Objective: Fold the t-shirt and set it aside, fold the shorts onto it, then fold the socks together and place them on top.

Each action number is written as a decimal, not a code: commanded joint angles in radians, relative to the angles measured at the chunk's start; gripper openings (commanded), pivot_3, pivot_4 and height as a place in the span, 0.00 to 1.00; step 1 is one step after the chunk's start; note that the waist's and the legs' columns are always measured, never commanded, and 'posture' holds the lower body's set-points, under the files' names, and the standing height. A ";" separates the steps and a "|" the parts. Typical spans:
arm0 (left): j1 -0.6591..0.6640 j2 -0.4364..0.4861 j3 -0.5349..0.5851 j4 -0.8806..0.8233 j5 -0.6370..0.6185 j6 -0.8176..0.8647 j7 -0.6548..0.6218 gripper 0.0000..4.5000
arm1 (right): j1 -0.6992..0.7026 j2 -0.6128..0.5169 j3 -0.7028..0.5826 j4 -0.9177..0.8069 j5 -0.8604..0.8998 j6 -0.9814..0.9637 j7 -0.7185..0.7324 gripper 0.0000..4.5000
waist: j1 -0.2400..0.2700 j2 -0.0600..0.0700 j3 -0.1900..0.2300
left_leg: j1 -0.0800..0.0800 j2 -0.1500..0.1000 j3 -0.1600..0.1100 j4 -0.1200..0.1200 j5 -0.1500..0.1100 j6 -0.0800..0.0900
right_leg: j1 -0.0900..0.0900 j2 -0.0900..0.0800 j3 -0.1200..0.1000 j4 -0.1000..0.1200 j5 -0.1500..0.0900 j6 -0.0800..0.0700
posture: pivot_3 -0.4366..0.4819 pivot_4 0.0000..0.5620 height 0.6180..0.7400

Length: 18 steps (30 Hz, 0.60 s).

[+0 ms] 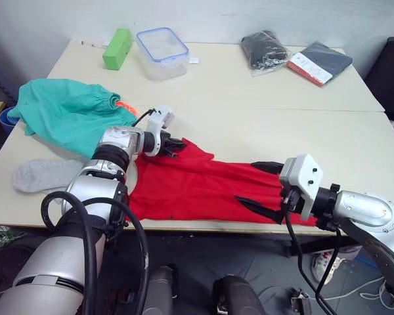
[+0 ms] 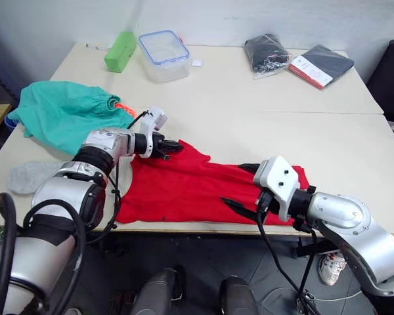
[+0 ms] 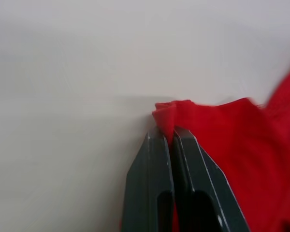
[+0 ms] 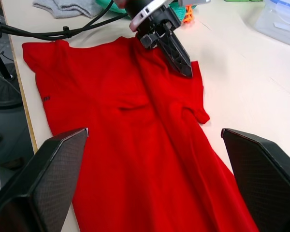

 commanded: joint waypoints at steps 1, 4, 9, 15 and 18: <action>0.023 0.076 -0.020 -0.152 -0.034 -0.043 -0.348 0.01 | 0.006 0.011 -0.028 -0.013 -0.010 -0.010 0.011 1.00 | -0.003 0.000 0.000 | 0.000 0.000 0.000 0.000 0.000 0.000 | 0.000 0.000 0.000 0.000 0.000 0.000 | 0.48 0.27 1.00; 0.174 0.153 -0.116 -0.384 -0.007 -0.106 -0.533 0.01 | 0.010 0.013 -0.023 0.007 -0.027 -0.019 0.030 1.00 | -0.010 0.001 0.000 | 0.002 0.000 0.003 -0.004 0.001 -0.001 | 0.000 0.001 0.002 -0.001 0.000 0.000 | 0.48 0.27 1.00; 0.406 0.251 -0.171 -0.679 -0.027 -0.168 -0.601 0.01 | 0.001 0.021 -0.002 0.050 -0.059 -0.039 0.067 1.00 | -0.019 0.002 -0.001 | 0.003 0.001 0.002 -0.006 0.001 -0.001 | 0.001 0.000 0.004 -0.002 0.000 -0.001 | 0.48 0.27 1.00; 0.513 0.280 -0.185 -0.781 -0.042 -0.257 -0.545 0.01 | -0.035 0.031 0.028 0.113 -0.102 -0.061 0.110 1.00 | -0.015 0.002 -0.001 | 0.003 0.000 -0.001 -0.004 0.001 -0.001 | 0.002 0.000 0.002 -0.002 0.000 -0.001 | 0.48 0.27 1.00; 0.522 0.292 -0.186 -0.802 -0.060 -0.234 -0.559 0.01 | -0.049 0.037 0.039 0.136 -0.119 -0.067 0.122 1.00 | -0.018 0.002 -0.001 | 0.003 0.000 -0.001 -0.005 0.001 0.000 | 0.002 0.000 0.001 -0.002 0.000 -0.001 | 0.48 0.27 1.00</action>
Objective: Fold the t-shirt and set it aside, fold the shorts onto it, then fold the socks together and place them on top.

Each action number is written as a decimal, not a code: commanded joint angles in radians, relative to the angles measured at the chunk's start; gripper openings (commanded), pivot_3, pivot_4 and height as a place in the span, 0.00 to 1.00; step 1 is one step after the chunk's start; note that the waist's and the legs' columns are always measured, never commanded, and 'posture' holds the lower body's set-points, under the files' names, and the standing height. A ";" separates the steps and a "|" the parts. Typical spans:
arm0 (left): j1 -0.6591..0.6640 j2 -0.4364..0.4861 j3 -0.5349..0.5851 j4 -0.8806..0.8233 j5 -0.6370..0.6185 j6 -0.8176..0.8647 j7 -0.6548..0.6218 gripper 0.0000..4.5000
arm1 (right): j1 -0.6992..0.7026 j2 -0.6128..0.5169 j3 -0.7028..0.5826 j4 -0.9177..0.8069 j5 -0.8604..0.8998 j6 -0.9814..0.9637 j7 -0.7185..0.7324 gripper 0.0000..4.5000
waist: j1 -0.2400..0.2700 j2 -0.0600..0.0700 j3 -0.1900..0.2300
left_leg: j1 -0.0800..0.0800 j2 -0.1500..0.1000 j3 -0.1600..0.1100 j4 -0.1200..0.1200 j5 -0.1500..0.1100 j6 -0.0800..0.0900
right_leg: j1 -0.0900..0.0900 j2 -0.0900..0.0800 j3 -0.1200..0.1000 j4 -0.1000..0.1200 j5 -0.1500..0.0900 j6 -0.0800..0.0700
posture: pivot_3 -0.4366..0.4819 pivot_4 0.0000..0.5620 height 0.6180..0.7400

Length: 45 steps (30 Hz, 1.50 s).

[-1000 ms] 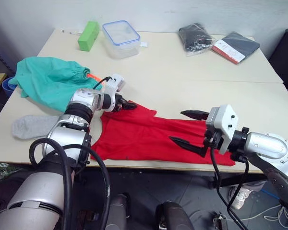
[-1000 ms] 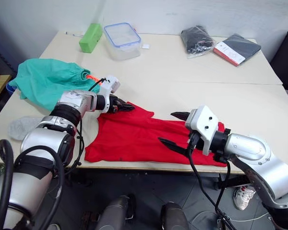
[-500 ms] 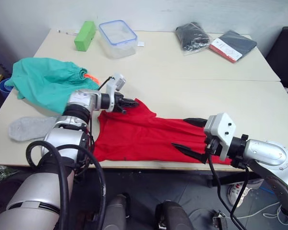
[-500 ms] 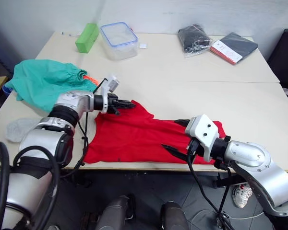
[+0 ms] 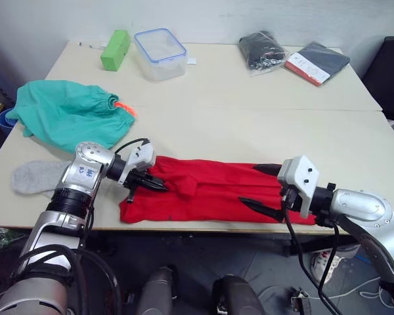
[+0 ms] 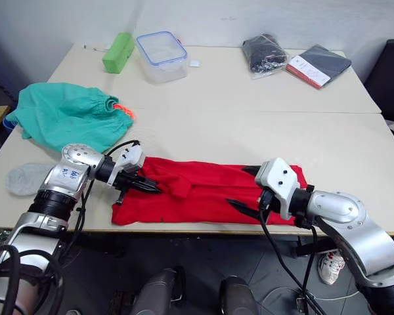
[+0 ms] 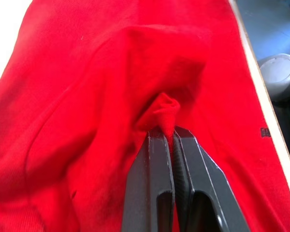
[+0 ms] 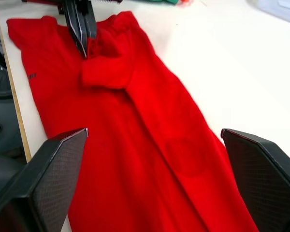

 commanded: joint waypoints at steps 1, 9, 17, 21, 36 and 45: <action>0.011 0.026 0.001 -0.060 -0.041 0.027 -0.063 0.01 | -0.020 0.008 -0.003 0.013 -0.025 -0.024 0.019 1.00 | -0.003 0.000 0.000 | 0.000 0.000 0.000 0.000 0.000 0.000 | 0.000 0.000 0.000 0.000 0.000 0.000 | 0.48 0.27 1.00; -0.031 0.115 0.018 -0.109 -0.129 0.218 -0.110 0.01 | -0.033 0.032 0.010 0.049 -0.066 -0.038 0.045 1.00 | -0.007 0.000 0.000 | 0.000 0.000 0.000 -0.001 0.000 0.000 | 0.000 0.001 0.000 0.000 0.000 0.000 | 0.48 0.27 1.00; 0.070 0.260 -0.076 -0.274 -0.233 0.278 -0.112 0.01 | -0.009 0.054 0.010 0.046 -0.094 -0.049 0.052 1.00 | -0.008 0.000 0.000 | 0.001 0.000 0.000 -0.002 0.000 0.000 | 0.000 0.000 0.001 0.000 0.000 0.000 | 0.48 0.27 1.00; 0.087 0.246 -0.082 -0.294 -0.247 0.300 -0.090 0.15 | -0.014 0.067 0.006 0.049 -0.084 -0.021 0.049 1.00 | -0.004 0.000 0.000 | 0.000 0.000 0.000 -0.002 0.000 0.000 | 0.000 0.000 0.001 0.000 0.000 0.000 | 0.48 0.27 1.00; -0.043 0.110 0.147 -0.273 -0.421 0.609 0.173 0.44 | -0.166 0.283 0.077 0.132 -0.115 0.148 -0.179 0.63 | -0.008 0.000 0.000 | 0.001 0.000 -0.001 -0.002 0.001 -0.001 | -0.001 0.000 0.000 0.001 0.000 0.000 | 0.48 0.27 1.00; 0.058 -0.010 0.019 -0.308 -0.211 0.418 0.371 0.00 | -0.255 0.374 0.248 0.339 -0.326 0.115 -0.265 0.00 | -0.008 0.001 0.000 | -0.001 0.000 0.000 -0.002 0.001 -0.002 | -0.002 0.001 0.001 0.002 0.000 0.000 | 0.48 0.27 1.00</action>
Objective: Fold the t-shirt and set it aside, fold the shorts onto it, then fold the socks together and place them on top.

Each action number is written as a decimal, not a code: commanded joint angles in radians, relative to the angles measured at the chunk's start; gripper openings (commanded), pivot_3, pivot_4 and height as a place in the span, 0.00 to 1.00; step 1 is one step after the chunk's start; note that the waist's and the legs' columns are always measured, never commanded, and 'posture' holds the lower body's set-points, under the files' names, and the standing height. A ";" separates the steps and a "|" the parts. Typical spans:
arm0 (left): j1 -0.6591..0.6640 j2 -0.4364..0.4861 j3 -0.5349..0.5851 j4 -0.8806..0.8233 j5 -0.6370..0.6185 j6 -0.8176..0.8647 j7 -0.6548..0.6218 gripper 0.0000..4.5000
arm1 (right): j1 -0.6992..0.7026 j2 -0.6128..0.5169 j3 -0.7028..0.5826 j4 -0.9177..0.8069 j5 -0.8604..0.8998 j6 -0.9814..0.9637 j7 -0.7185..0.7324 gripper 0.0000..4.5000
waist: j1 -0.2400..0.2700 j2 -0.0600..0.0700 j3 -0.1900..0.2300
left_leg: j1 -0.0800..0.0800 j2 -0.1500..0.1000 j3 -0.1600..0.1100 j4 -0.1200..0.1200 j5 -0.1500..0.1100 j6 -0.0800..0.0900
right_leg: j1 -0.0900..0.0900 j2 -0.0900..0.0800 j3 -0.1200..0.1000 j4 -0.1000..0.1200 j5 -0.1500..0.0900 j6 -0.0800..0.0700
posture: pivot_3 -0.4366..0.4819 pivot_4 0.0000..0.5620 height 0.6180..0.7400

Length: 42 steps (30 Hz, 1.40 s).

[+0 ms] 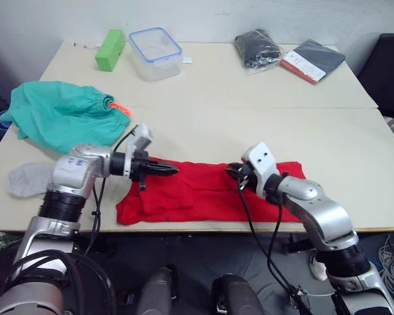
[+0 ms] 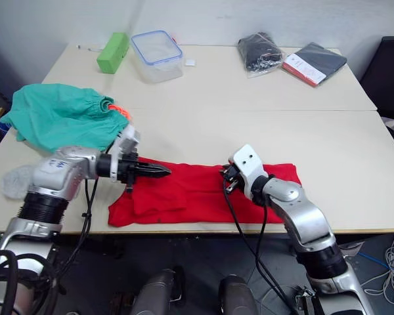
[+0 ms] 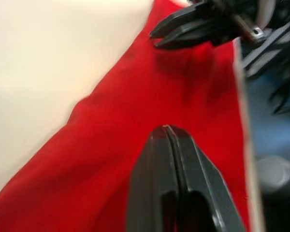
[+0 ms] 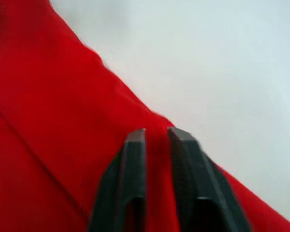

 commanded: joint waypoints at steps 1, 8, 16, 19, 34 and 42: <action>0.001 -0.037 -0.011 -0.009 0.064 -0.057 0.092 0.00 | 0.015 -0.002 0.026 0.013 -0.072 -0.057 -0.019 0.00 | 0.000 0.000 0.000 | 0.000 0.000 0.000 0.000 0.000 0.000 | 0.000 0.000 0.000 0.000 0.000 0.000 | 0.48 0.27 1.00; 0.057 -0.029 -0.062 0.081 0.208 -0.152 0.190 0.00 | 0.151 -0.080 -0.088 0.019 -0.159 -0.100 -0.084 0.00 | 0.005 -0.001 -0.004 | 0.003 -0.001 0.000 0.000 0.000 0.000 | 0.003 -0.001 0.000 0.000 0.000 0.000 | 0.48 0.27 1.00; 0.119 -0.034 0.002 0.059 0.197 -0.212 0.262 0.00 | 0.253 -0.214 -0.320 0.060 -0.164 -0.206 -0.074 0.00 | -0.003 0.001 -0.018 | 0.006 0.000 0.000 -0.002 0.000 0.000 | 0.005 0.000 0.000 -0.002 0.000 0.000 | 0.48 0.27 1.00; 0.148 -0.068 0.058 -0.076 0.137 -0.135 0.304 0.00 | 0.230 -0.217 -0.375 0.050 -0.120 -0.194 -0.054 0.00 | -0.004 0.002 -0.018 | 0.006 0.001 0.002 -0.003 0.000 -0.001 | 0.004 0.000 0.002 -0.001 0.000 0.000 | 0.48 0.27 1.00; 0.153 -0.111 0.063 -0.164 0.117 -0.088 0.345 0.00 | 0.086 0.092 -0.098 0.052 -0.165 -0.140 -0.154 0.00 | 0.007 0.002 -0.018 | 0.002 0.000 0.000 -0.003 0.000 -0.001 | 0.002 0.000 0.002 -0.002 0.000 0.000 | 0.48 0.27 1.00; 0.205 -0.077 0.047 -0.158 0.149 -0.150 0.332 0.00 | 0.214 -0.011 -0.312 0.092 -0.133 -0.046 -0.166 0.00 | 0.015 0.002 -0.018 | 0.003 0.000 0.000 -0.003 0.000 -0.001 | 0.004 0.000 0.002 -0.004 0.000 0.000 | 0.48 0.27 1.00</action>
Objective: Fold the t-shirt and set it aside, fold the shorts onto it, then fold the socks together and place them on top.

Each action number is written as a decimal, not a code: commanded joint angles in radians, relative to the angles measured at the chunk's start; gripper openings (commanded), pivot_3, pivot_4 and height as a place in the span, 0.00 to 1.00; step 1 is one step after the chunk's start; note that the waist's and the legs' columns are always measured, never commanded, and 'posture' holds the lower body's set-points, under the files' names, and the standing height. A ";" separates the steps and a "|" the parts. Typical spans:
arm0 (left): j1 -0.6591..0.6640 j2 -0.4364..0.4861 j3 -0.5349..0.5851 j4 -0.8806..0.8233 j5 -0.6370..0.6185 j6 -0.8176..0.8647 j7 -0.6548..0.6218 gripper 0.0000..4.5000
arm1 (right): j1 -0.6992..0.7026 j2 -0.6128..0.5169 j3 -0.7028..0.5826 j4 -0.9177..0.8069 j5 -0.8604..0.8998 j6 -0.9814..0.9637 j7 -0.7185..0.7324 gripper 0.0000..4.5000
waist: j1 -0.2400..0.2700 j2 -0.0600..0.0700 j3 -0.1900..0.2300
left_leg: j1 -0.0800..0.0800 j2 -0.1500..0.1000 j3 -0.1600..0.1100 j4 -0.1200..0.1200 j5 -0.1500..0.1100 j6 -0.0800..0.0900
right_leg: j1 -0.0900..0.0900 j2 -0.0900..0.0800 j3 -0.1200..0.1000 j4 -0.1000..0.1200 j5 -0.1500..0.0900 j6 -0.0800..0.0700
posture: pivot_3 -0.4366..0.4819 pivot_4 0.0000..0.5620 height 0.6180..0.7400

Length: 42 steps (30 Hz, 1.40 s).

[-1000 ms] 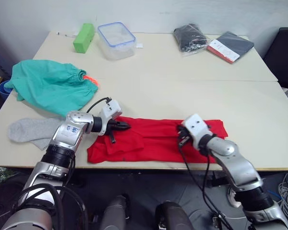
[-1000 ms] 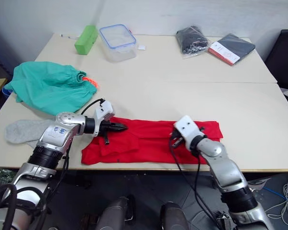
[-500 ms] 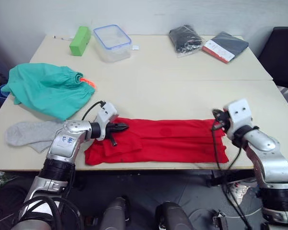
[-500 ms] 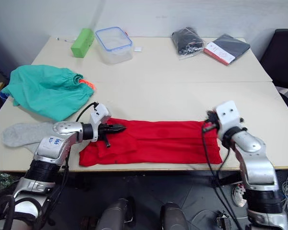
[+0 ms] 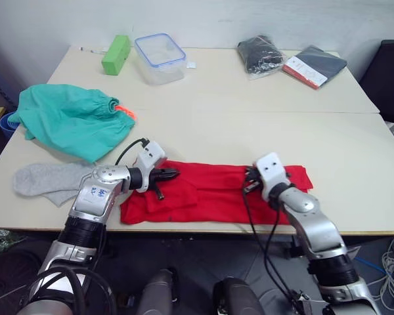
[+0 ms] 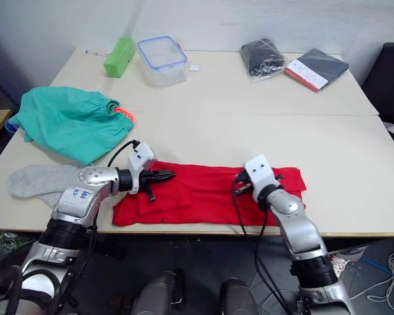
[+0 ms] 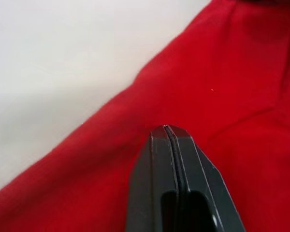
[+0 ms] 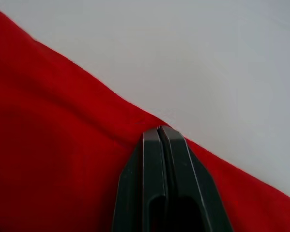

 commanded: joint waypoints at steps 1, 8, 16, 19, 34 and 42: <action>0.018 0.022 0.015 -0.009 0.011 -0.029 -0.003 0.00 | 0.063 -0.048 -0.147 0.027 0.041 0.080 0.002 0.00 | 0.006 0.000 0.000 | 0.000 0.000 0.000 0.000 0.000 0.000 | 0.001 0.000 0.000 -0.001 0.000 0.000 | 0.48 0.27 1.00; 0.097 0.088 0.012 -0.081 0.000 -0.073 -0.066 0.00 | 0.125 -0.022 -0.262 0.010 0.087 0.022 -0.021 0.00 | 0.007 0.000 0.000 | 0.001 0.001 0.000 -0.002 0.000 -0.001 | 0.000 0.000 0.000 -0.001 0.000 0.000 | 0.48 0.27 1.00; -0.066 0.151 0.045 -0.005 -0.030 -0.082 -0.170 0.00 | 0.241 -0.082 -0.438 -0.362 0.327 0.170 0.096 0.00 | 0.017 0.002 0.001 | -0.001 0.000 0.000 -0.004 -0.001 0.000 | -0.002 0.000 0.000 -0.003 0.000 0.000 | 0.48 0.27 1.00; -0.138 0.151 0.019 0.050 -0.031 -0.095 -0.253 0.04 | 0.321 -0.129 -0.505 -0.488 0.465 0.309 0.152 0.04 | 0.016 0.001 0.000 | -0.001 0.000 0.000 -0.006 -0.001 0.000 | -0.001 0.000 0.000 -0.005 0.000 0.000 | 0.48 0.27 1.00; -0.572 -0.055 -0.115 0.741 0.120 -0.465 -0.531 1.00 | 0.638 -0.174 -0.601 -0.784 0.660 0.432 0.186 1.00 | 0.015 0.001 0.001 | -0.001 -0.001 0.001 -0.010 0.000 0.001 | -0.002 0.001 0.000 -0.009 0.001 0.000 | 0.48 0.27 1.00; -0.740 -0.284 -0.113 0.988 0.182 -0.507 -0.463 1.00 | 0.661 -0.195 -0.493 -0.836 0.571 0.249 0.214 1.00 | 0.013 -0.001 0.002 | -0.002 -0.001 0.001 -0.006 0.000 0.001 | -0.002 0.001 -0.001 -0.009 0.001 0.001 | 0.48 0.27 1.00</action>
